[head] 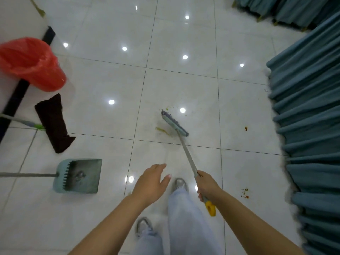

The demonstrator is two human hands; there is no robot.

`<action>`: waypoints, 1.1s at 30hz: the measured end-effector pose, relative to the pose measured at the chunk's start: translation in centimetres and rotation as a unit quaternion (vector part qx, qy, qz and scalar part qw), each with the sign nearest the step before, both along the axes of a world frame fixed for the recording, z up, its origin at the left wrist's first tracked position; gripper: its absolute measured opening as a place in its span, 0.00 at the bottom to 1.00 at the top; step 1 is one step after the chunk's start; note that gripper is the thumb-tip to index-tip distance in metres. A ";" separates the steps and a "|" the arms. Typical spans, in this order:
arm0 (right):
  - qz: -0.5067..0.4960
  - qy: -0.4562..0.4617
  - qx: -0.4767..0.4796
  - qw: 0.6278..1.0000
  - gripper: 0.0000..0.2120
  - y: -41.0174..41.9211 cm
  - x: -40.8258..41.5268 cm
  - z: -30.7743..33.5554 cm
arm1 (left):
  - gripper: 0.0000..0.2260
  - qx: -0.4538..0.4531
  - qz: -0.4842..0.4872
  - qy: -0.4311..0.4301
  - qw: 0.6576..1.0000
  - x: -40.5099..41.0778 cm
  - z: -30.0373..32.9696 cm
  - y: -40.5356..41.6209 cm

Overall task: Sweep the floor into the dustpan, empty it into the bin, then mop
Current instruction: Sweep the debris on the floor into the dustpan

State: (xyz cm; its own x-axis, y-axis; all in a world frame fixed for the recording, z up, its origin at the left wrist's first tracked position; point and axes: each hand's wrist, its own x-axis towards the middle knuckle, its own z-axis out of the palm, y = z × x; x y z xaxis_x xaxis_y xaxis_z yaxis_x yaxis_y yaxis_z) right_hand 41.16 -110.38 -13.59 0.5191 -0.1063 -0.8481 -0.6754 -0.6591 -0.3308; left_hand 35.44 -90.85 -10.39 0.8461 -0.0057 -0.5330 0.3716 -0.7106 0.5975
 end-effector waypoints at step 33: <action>0.066 0.139 0.087 0.984 0.23 -4.1 28.3 -8.3 | 0.15 -0.182 0.359 0.231 0.886 21.5 -5.7 -17.1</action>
